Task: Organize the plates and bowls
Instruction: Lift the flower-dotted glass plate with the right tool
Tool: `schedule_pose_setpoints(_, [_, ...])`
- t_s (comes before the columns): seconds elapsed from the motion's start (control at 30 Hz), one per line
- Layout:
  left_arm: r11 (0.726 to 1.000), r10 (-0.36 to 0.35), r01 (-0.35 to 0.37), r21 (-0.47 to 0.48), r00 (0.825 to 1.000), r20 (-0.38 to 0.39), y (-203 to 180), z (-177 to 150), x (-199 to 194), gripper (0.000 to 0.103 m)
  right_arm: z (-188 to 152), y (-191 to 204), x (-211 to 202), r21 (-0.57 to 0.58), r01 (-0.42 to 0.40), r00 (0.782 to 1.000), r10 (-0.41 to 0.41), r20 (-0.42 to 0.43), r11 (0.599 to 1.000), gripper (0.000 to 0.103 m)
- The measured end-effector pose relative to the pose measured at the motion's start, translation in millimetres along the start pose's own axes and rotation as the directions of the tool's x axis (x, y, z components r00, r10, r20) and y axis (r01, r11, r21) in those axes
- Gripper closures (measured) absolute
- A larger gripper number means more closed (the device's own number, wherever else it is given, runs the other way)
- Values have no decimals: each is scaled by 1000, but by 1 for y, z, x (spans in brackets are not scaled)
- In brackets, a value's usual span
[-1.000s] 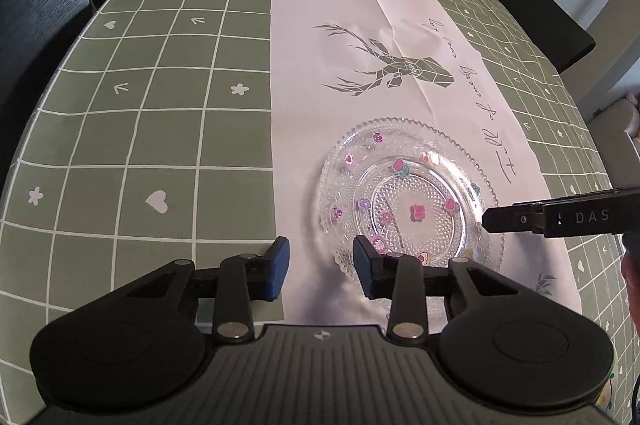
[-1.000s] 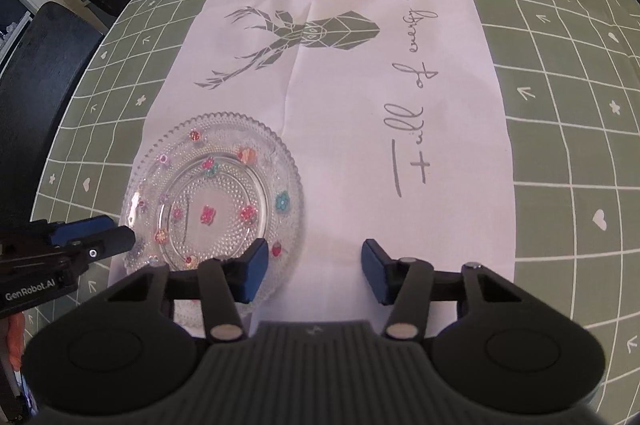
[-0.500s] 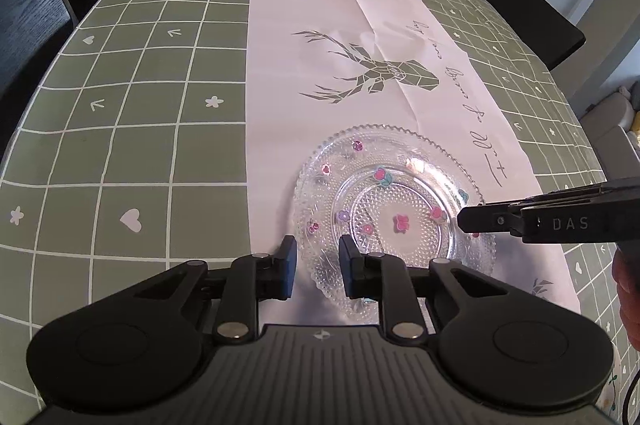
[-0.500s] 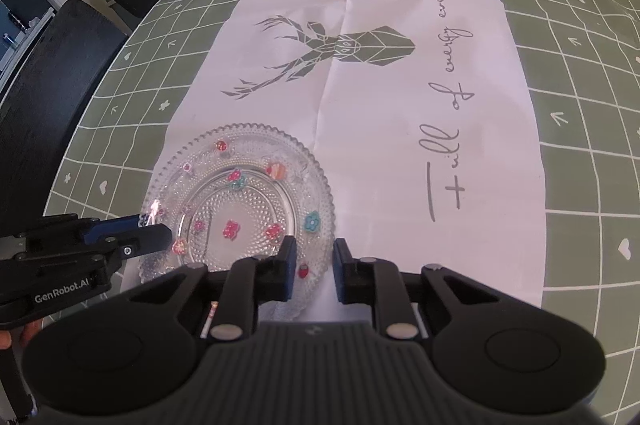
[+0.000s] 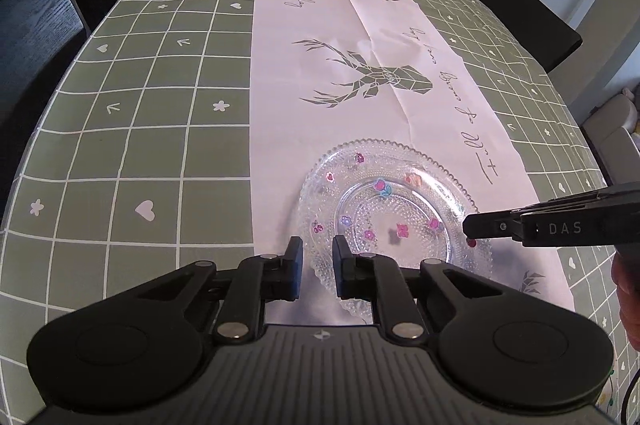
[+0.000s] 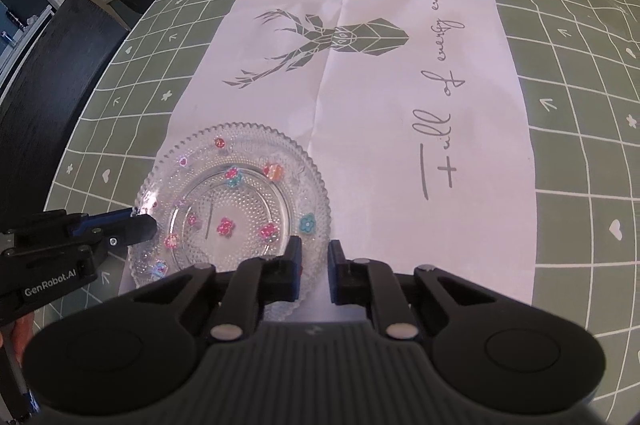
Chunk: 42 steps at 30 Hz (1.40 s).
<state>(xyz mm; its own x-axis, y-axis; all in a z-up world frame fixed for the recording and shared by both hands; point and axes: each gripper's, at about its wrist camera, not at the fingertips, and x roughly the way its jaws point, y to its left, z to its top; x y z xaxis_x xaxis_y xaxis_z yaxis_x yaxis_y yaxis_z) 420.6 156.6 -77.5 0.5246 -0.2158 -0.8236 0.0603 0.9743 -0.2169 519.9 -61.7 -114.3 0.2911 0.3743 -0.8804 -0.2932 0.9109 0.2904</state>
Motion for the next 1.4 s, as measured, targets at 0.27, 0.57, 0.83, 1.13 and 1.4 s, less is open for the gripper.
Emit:
schedule_pose_setpoints(0.27, [1000, -9, 9, 3, 999, 32, -9, -2, -21, 86, -6, -2, -18, 12, -9, 1000, 9, 18, 1000, 96])
schedule_pose_setpoints(0.57, [1000, -13, 13, 8, 998, 66, -26, -4, -49, 86, -17, -5, -44, 28, -23, 999, 22, 42, 999, 96])
schedule_pose_setpoints(0.83, [1000, -20, 18, 25, 995, 99, -46, -11, -74, 86, -33, -10, -77, 40, -32, 996, 29, 84, 999, 98])
schedule_pose_setpoints(1.13, [997, -43, 35, 73, 993, 114, -79, -27, -97, 86, -63, -30, -110, 84, -36, 992, 26, 125, 996, 98])
schedule_pose_setpoints(1.4, [984, -58, 49, 171, 997, 52, -135, -40, -71, 103, -87, 5, -143, -52, -64, 976, 73, 203, 997, 103])
